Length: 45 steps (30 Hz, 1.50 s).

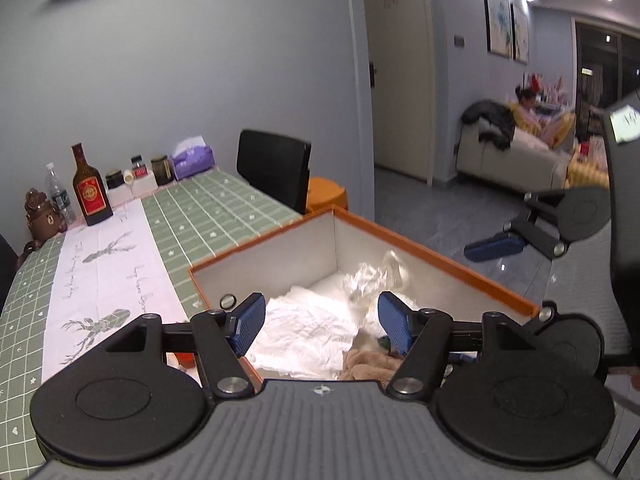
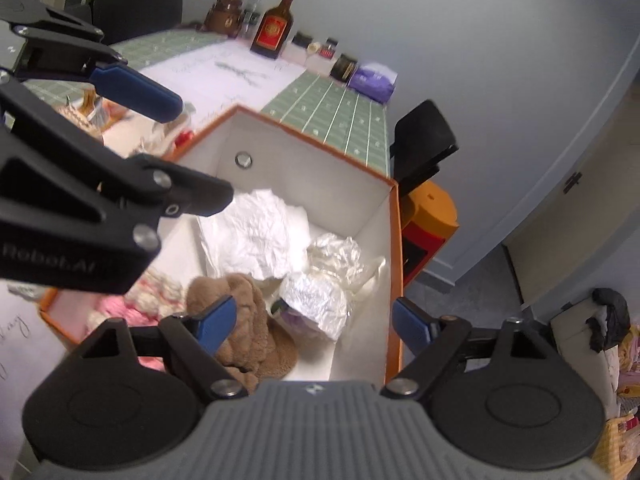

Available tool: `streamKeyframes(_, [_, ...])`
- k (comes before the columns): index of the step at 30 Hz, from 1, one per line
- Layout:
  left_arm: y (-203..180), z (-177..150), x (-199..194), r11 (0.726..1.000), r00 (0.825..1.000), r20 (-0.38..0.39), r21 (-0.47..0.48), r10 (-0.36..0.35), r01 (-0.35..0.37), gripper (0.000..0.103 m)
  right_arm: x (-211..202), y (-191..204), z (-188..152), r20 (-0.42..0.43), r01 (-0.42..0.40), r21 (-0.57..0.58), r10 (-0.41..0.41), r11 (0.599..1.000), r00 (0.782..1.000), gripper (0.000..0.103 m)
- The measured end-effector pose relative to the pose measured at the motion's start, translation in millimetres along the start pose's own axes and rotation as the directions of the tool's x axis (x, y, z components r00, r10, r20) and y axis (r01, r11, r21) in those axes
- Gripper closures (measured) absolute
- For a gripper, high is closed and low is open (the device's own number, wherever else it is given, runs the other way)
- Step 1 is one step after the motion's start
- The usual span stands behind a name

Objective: Organize soft objects
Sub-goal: 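Withdraw both tools from the box back over the table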

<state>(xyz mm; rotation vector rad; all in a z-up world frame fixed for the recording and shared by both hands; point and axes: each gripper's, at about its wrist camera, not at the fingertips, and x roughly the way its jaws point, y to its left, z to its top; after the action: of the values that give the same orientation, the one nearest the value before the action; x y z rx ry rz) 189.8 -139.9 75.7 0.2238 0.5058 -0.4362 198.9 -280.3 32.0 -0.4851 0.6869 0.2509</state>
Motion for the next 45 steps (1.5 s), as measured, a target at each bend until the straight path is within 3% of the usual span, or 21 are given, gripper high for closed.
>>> streamKeyframes(7, [10.9,-15.8,-50.6,0.999,0.989,0.146,-0.035,0.013,-0.008,0.027,-45.9,35.6,-4.9,0.159,-0.001,0.071,-0.011,0.998,0.987,0.019])
streamKeyframes(14, [30.5,-49.6,-87.0,0.993,0.977,0.203,-0.109,0.059,-0.038,0.027,-72.1,87.1,-16.5,0.27,-0.035,0.118,0.002,0.992,0.963,0.019])
streamKeyframes(25, [67.8,-110.1,-110.7,0.965,0.976,0.144,-0.228,0.165,-0.13,0.027,-79.0,164.5,-44.8,0.353,-0.084,0.183,0.014,0.979,0.935,0.019])
streamKeyframes(31, [93.0,-154.8,-121.6,0.934,0.981,0.077,-0.328,0.177,-0.143,0.027,-67.8,195.7,-55.5,0.323,-0.114,0.166,0.056,0.98,0.945,0.019])
streamKeyframes(36, [103.2,-183.2,-120.5,0.922,0.986,0.026,-0.358,0.165,-0.145,0.027,-52.4,213.4,-61.0,0.297,-0.128,0.134,0.083,0.983,0.951,0.02])
streamKeyframes(45, [109.6,-195.8,-91.3,0.906,0.991,-0.069,-0.403,0.111,-0.129,0.027,-16.9,208.1,-55.6,0.223,-0.12,0.146,0.086,0.982,0.971,0.04])
